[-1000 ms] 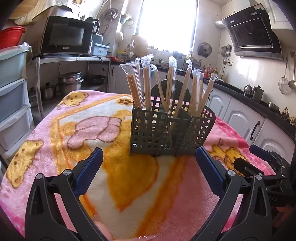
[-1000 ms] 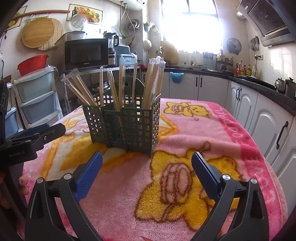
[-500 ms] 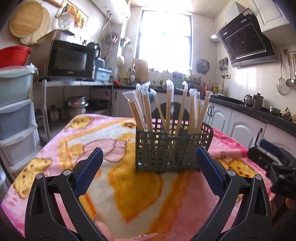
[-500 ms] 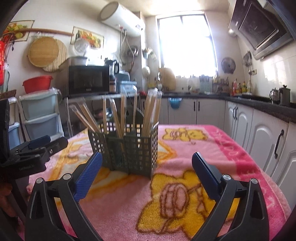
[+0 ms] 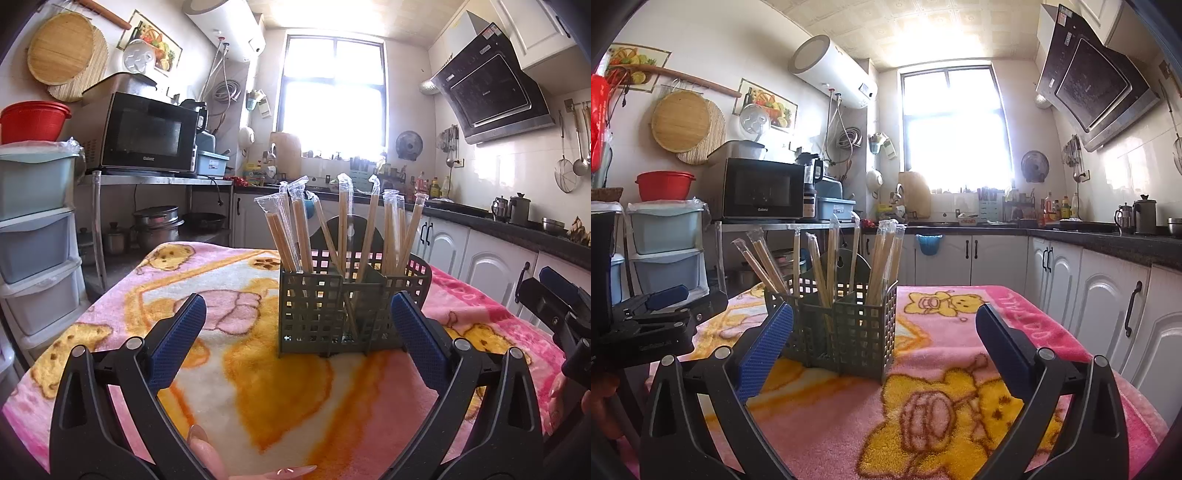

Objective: Organize utensils

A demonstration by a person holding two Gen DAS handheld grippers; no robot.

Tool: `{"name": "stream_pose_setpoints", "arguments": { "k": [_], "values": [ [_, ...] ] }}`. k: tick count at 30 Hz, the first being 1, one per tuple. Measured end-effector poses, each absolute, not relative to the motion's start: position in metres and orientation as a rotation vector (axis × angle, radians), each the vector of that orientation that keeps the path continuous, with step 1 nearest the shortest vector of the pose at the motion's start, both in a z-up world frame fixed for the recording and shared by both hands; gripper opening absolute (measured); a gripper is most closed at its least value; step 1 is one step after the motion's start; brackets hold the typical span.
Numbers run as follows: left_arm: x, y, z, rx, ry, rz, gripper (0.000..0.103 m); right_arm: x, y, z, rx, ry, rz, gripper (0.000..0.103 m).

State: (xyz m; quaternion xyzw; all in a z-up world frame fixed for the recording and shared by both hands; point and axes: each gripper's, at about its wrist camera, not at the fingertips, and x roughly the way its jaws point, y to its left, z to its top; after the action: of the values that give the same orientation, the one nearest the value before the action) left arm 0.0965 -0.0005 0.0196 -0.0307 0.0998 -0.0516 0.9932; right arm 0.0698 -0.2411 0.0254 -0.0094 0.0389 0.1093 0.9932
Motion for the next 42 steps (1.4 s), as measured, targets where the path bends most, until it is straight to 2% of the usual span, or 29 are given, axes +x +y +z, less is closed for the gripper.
{"name": "stream_pose_setpoints", "arguments": {
  "k": [42],
  "values": [
    [0.0974, -0.0002, 0.0174, -0.055, 0.210, -0.100, 0.093, 0.0705, -0.2382, 0.0230, -0.018, 0.084, 0.208, 0.097]
  ]
}}
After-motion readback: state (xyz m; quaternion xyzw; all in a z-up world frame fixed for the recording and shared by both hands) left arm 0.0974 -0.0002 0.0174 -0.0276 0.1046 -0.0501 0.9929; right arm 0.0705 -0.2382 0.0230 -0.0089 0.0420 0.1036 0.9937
